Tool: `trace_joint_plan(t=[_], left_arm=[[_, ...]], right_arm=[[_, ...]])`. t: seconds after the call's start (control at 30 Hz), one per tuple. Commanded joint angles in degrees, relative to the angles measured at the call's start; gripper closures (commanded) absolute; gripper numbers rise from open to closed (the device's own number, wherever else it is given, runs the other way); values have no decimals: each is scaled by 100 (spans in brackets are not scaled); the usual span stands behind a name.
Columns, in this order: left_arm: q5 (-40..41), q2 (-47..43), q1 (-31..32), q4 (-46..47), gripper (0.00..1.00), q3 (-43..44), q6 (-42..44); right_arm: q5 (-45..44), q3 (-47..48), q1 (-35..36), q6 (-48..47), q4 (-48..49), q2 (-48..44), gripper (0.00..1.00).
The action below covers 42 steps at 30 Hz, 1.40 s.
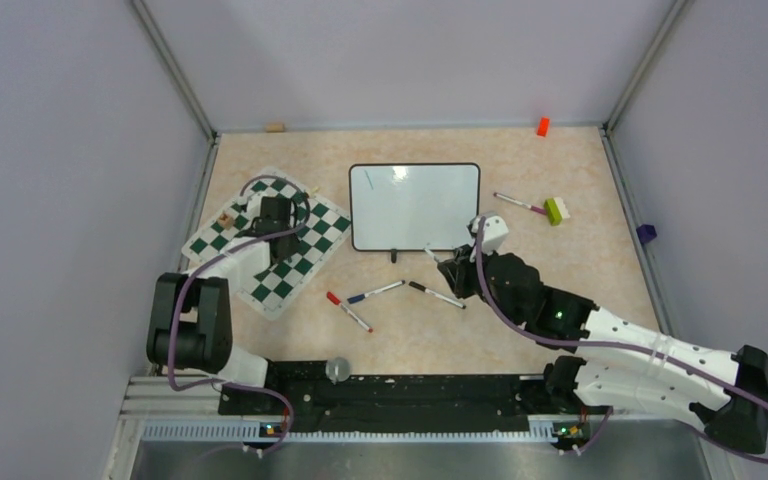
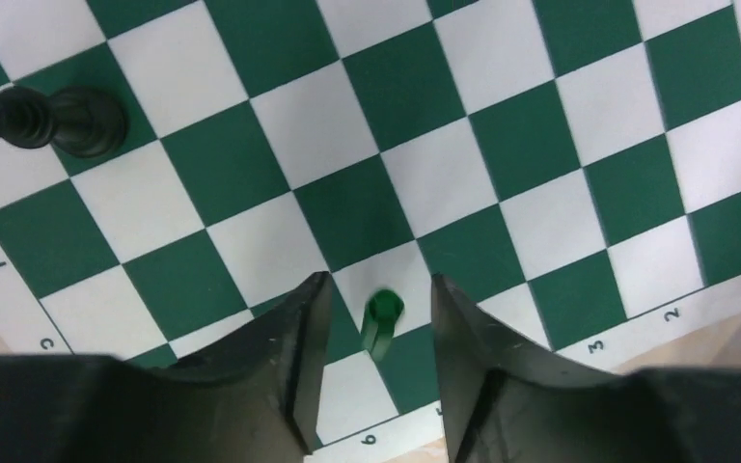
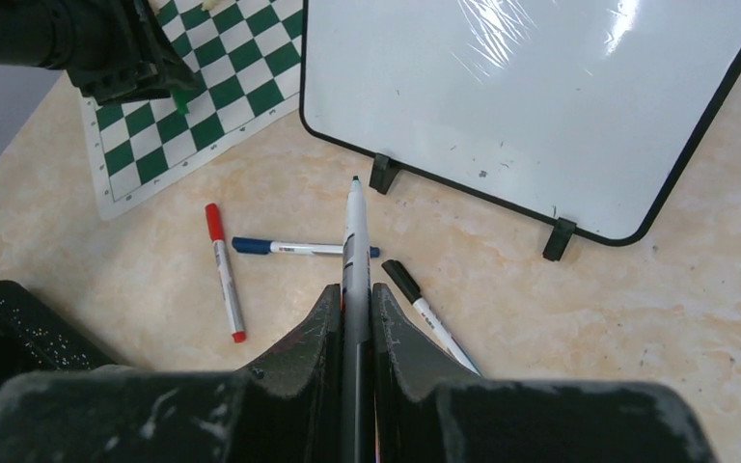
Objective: Write a sentence on the whiteboard
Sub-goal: Place the pen cap at the center of the board, then adjust the whiteboard at the center of the board.
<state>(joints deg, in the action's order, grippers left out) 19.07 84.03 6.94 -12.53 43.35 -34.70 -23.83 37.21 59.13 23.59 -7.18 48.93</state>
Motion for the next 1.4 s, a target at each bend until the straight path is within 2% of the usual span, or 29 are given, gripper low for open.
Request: trace_joint_plan(t=[0.0,0.13,0.27,0.4,0.47,0.53,0.63,0.87,1.2,1.37], left_arm=[[149,53,-17,-447,31,597,5],[-134,-268,-17,-506,28,617,38],[-1178,-829,-15,-45,30,389,306],[-2586,-1363,-24,1548,27,-258,633],[-3267,-1508,-30,2477,4,-624,732],[-4010,-1463,-35,3345,1,-898,761],[-4857,-996,-35,3922,1,-822,866],[-6108,351,-35,4674,10,-170,927],[-6366,1415,-26,5318,17,96,534],[-6564,1597,-3,5245,36,183,474]], right_arm=[[12,292,-1,-246,-134,13,100],[-16,265,0,-200,-104,26,100],[11,280,0,-183,-85,26,100],[228,345,0,-261,-88,37,100],[376,392,-4,-306,-99,42,100],[514,437,1,-337,-96,42,100],[629,499,-3,-315,-105,-7,100],[491,728,-11,-370,-278,-258,100],[346,922,-19,-298,-563,-571,100],[346,905,-24,-224,-618,-557,100]])
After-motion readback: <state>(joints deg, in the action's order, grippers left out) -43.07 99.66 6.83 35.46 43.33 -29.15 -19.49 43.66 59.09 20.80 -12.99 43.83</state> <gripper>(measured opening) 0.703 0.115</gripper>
